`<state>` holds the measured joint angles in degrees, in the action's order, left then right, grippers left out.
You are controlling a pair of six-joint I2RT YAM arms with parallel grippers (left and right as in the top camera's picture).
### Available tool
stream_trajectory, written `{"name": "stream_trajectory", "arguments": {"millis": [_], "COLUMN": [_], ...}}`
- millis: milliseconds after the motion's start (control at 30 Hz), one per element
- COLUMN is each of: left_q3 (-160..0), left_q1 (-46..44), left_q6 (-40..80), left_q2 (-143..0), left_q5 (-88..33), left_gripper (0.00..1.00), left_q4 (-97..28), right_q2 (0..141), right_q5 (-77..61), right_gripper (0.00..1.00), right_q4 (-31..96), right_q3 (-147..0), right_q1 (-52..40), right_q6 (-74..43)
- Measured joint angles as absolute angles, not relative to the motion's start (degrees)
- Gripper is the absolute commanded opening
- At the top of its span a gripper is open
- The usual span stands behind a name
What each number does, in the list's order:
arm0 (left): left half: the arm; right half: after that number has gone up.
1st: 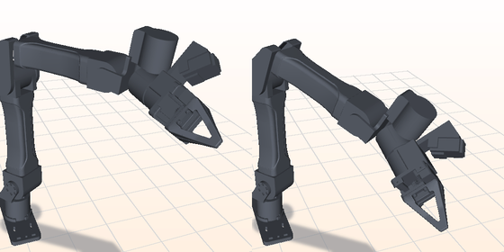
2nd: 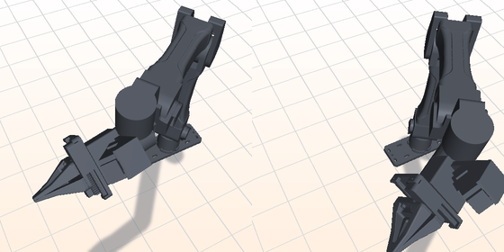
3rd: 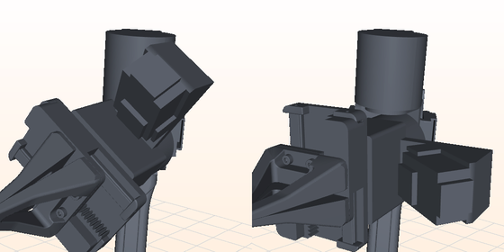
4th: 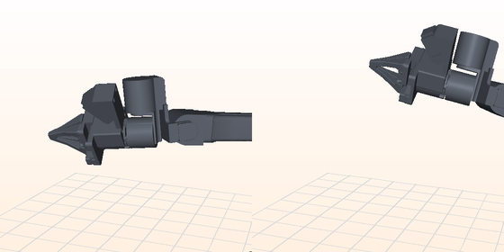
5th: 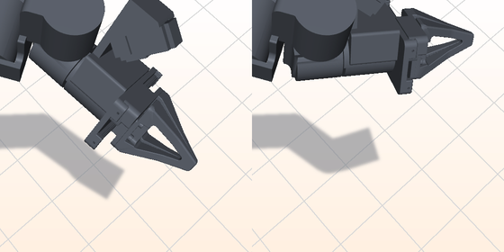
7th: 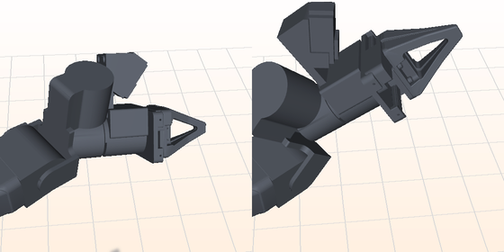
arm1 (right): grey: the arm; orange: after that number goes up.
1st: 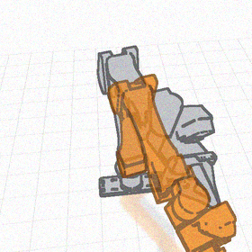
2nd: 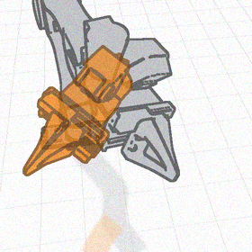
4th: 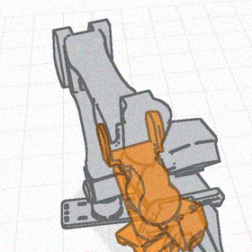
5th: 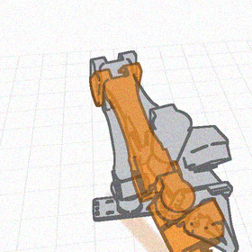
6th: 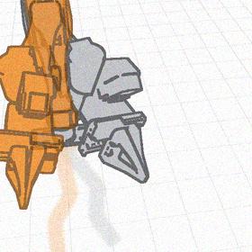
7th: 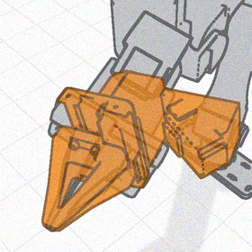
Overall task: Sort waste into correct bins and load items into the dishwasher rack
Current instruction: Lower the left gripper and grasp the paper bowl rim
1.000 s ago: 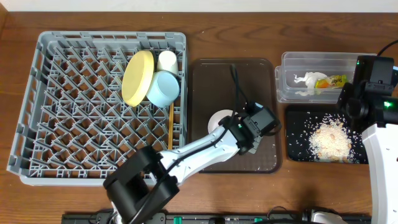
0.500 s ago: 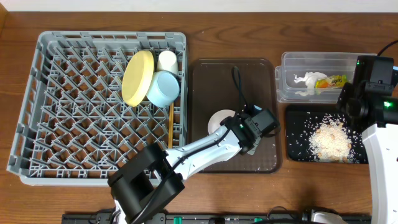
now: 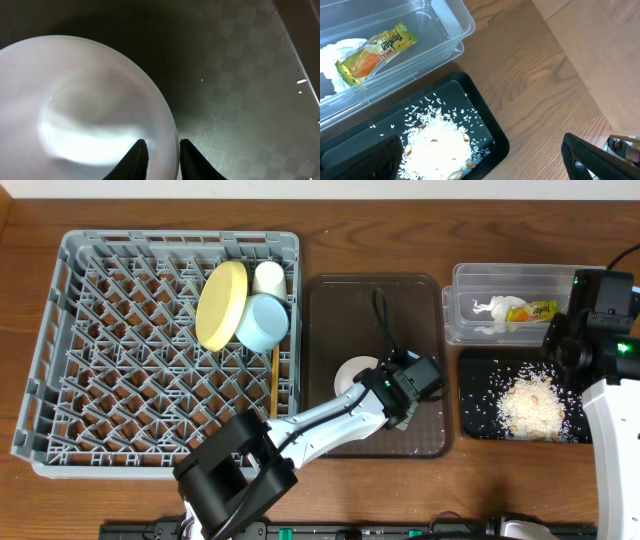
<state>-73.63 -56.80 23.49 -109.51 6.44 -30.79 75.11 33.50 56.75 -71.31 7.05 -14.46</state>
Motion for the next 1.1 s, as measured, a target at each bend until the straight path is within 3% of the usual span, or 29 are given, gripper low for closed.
{"name": "stream_trajectory", "arguments": {"millis": [767, 1100], "left_q3": [-73.6, -73.6], "left_q1": [-56.8, -56.8], "left_q6": [23.5, 23.3], "left_q2": [-109.5, -109.5], "left_q5": [6.4, 6.4], "left_gripper": [0.26, 0.21], "left_q4": [-32.2, -32.7], "right_q2": [75.1, 75.1], "right_q5": [33.5, 33.5], "right_gripper": [0.99, 0.99], "right_q4": [56.8, 56.8], "right_q3": [-71.3, -71.3], "right_q1": [7.0, 7.0], "right_q6": [-14.5, -14.5]}}
